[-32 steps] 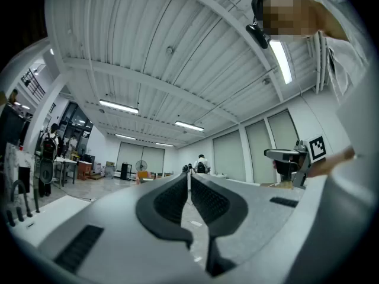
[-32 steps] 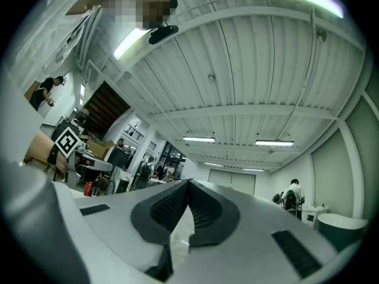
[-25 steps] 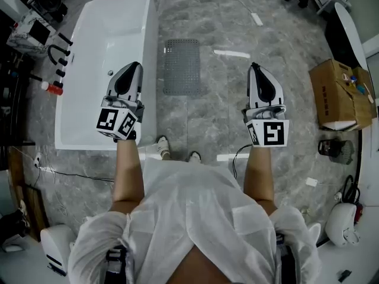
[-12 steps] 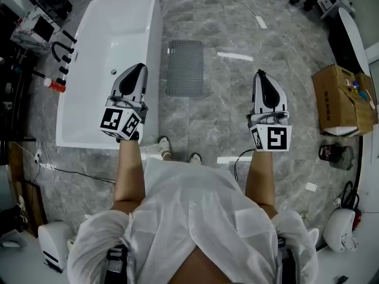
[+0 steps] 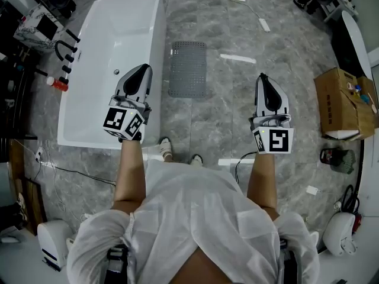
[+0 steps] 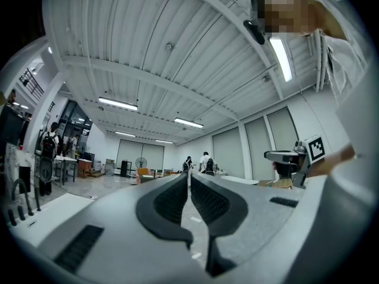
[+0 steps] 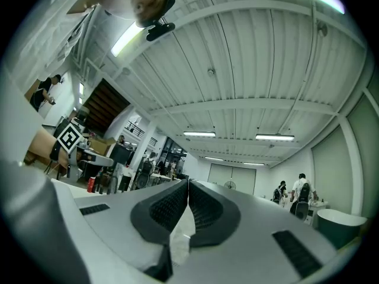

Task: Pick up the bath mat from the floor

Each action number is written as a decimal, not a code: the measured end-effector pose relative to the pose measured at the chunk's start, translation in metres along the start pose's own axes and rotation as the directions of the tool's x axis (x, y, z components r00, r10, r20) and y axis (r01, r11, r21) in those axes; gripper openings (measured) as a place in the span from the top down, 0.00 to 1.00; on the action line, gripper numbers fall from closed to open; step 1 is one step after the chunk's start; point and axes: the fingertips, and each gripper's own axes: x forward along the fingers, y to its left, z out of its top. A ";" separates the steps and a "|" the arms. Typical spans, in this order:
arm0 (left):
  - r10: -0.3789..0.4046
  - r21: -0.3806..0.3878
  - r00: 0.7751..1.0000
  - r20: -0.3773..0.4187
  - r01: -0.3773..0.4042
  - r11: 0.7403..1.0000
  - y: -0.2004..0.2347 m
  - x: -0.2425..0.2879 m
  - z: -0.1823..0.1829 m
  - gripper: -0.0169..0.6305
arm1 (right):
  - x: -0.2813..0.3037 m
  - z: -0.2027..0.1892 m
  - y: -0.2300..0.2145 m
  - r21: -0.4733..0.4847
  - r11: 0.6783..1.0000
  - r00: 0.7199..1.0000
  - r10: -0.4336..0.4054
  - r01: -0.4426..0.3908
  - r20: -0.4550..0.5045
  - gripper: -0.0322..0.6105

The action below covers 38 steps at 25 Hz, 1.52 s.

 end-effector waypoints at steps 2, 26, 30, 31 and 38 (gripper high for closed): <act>-0.004 0.003 1.000 -0.003 0.004 1.000 -0.001 0.001 -0.001 0.93 | -0.001 -0.001 -0.001 -0.001 1.000 1.000 -0.001 0.001 -0.003 0.91; 0.039 -0.041 0.998 -0.047 -0.041 0.998 0.039 0.008 -0.026 0.93 | 0.041 -0.027 0.006 0.033 0.999 0.998 0.019 -0.018 -0.059 0.91; 0.028 -0.050 0.999 -0.047 -0.030 0.998 0.058 0.021 -0.033 0.93 | 0.070 -0.037 0.006 0.042 0.999 0.997 0.016 -0.013 -0.070 0.91; 0.025 -0.049 0.998 -0.050 -0.028 0.998 0.064 0.023 -0.034 0.93 | 0.077 -0.039 0.009 0.046 0.999 0.997 0.019 -0.016 -0.072 0.91; 0.041 -0.047 0.998 -0.048 -0.043 0.998 0.115 0.030 -0.038 0.93 | 0.128 -0.051 0.030 0.052 0.998 0.996 0.049 -0.045 -0.080 0.90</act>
